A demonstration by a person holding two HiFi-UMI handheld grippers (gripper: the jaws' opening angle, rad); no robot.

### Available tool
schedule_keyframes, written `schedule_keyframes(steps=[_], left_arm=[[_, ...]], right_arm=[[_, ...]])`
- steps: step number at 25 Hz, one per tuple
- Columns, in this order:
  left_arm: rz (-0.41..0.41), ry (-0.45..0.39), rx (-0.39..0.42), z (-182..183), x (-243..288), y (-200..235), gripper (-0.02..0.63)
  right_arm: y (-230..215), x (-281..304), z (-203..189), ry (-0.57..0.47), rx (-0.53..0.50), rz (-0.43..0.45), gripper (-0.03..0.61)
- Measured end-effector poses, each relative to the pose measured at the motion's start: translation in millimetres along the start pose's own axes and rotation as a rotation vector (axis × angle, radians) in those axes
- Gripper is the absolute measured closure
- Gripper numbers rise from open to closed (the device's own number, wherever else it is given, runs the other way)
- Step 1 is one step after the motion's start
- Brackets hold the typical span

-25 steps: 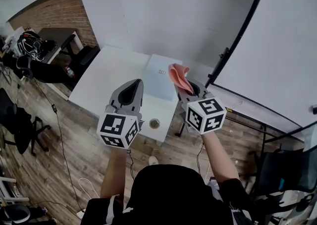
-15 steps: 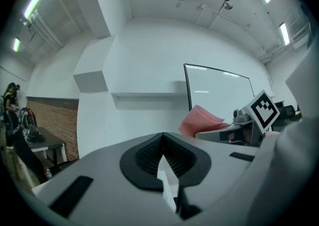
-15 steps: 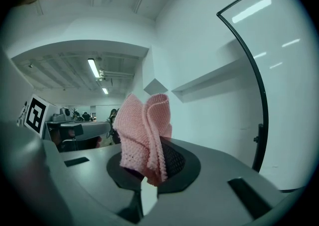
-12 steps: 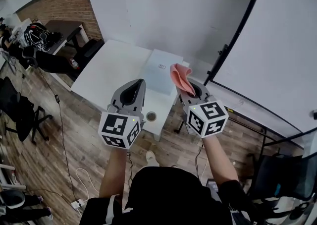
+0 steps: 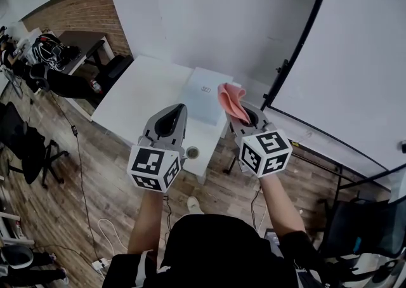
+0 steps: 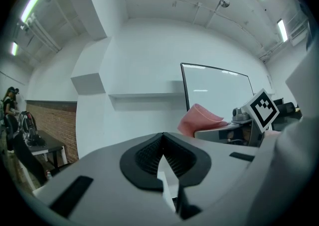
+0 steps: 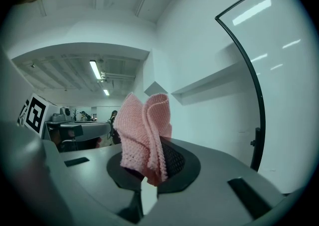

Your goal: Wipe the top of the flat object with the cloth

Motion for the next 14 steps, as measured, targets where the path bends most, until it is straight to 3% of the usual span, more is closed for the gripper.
schedule_keyframes(steps=[14], left_arm=[[-0.016, -0.005, 0.012, 5.0, -5.3, 1.2, 0.601]], right_arm=[[12.0, 2.1, 4.2, 0.005, -0.019, 0.016, 0.534]])
Point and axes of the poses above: the fingertips, and each gripper's own axes: x forward along the fingers, y to its left, z out of its top, the point moved 1 cm from there along -x, backward along the fingers, and after that the axes turned 8 degrees about x, right-handed, at the moved point
